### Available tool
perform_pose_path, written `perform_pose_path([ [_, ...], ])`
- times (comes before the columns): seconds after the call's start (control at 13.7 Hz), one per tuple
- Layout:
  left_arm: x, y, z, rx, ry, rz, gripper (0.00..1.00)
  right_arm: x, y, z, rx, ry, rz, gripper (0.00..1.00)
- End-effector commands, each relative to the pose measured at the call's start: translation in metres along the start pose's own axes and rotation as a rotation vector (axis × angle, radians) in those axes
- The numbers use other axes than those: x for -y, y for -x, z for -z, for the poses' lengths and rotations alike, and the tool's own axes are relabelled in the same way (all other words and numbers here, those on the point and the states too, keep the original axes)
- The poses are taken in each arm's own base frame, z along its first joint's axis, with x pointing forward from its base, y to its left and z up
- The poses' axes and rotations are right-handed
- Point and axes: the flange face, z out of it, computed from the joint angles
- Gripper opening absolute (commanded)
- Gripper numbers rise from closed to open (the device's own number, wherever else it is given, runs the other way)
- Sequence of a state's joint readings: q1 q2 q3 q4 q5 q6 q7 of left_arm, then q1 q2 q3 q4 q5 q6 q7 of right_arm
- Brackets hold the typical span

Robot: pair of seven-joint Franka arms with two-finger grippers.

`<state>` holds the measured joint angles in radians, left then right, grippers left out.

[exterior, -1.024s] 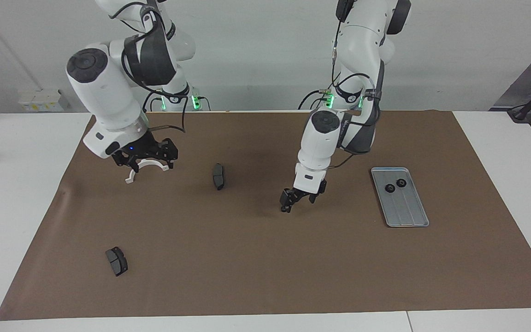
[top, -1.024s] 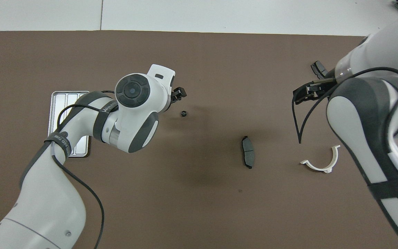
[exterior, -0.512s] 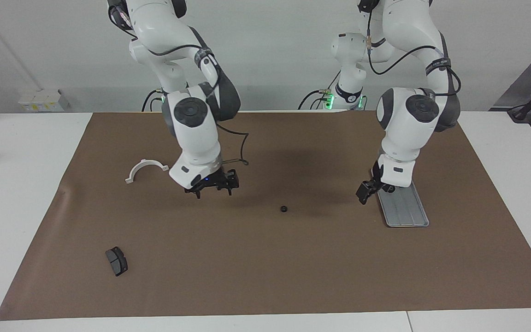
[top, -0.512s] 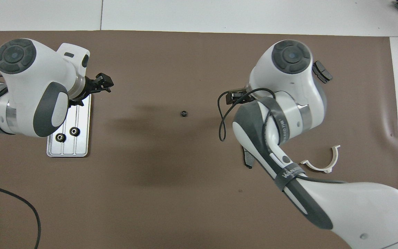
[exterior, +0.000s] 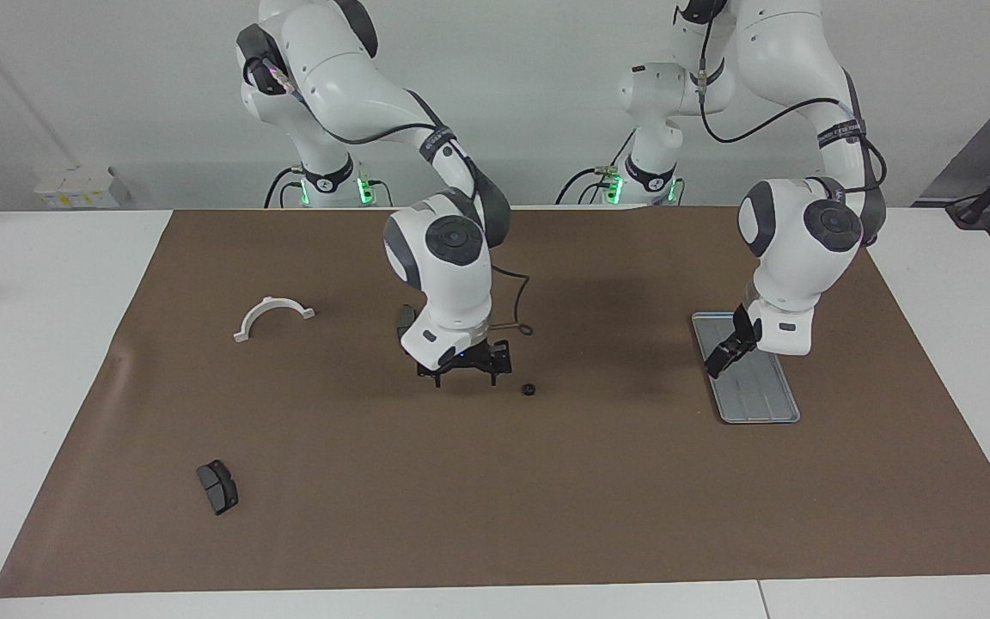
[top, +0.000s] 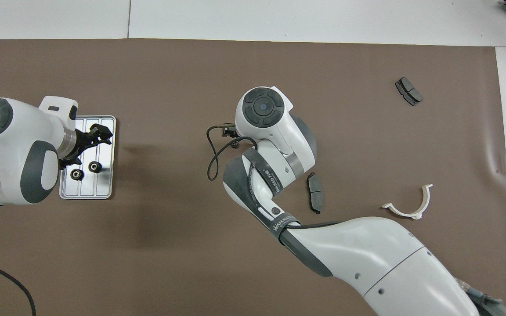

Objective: Place bearing gear from tray to pile
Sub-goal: 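Reach the right gripper to the gear while the left gripper returns, then grasp the center gear with the right gripper while the left grasps another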

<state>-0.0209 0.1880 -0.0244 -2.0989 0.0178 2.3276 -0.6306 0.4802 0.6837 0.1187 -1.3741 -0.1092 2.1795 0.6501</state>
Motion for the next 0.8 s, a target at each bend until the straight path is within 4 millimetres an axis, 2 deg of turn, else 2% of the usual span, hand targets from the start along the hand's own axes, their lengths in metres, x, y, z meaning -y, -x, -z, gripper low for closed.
perform_pose_path([
  [0.0, 0.026, 0.019, -0.005, -0.027, 0.006, 0.018, 1.0, 0.017, 0.003, 0.001, -0.036, 0.0, 0.005, 1.0],
  [0.15, 0.032, 0.019, -0.008, -0.024, 0.004, 0.026, 0.9, 0.036, 0.017, -0.003, -0.048, -0.013, 0.038, 1.0],
  [0.22, 0.034, 0.021, -0.011, -0.02, 0.001, 0.029, 0.89, 0.034, 0.021, -0.009, -0.04, 0.001, 0.047, 1.0],
  [0.37, 0.034, 0.026, -0.018, -0.03, 0.009, 0.033, 0.77, 0.029, 0.023, -0.017, -0.036, 0.008, 0.049, 1.0],
  [0.51, 0.036, 0.029, -0.024, -0.044, 0.021, 0.034, 0.7, 0.036, 0.031, -0.037, -0.045, 0.038, 0.092, 1.0],
  [0.59, 0.037, 0.03, -0.025, -0.042, 0.019, 0.034, 0.67, 0.027, 0.024, -0.037, -0.051, 0.057, 0.095, 1.0],
  [0.73, 0.037, 0.03, -0.026, -0.042, 0.019, 0.034, 0.65, 0.028, 0.023, -0.037, -0.061, 0.049, 0.095, 1.0],
])
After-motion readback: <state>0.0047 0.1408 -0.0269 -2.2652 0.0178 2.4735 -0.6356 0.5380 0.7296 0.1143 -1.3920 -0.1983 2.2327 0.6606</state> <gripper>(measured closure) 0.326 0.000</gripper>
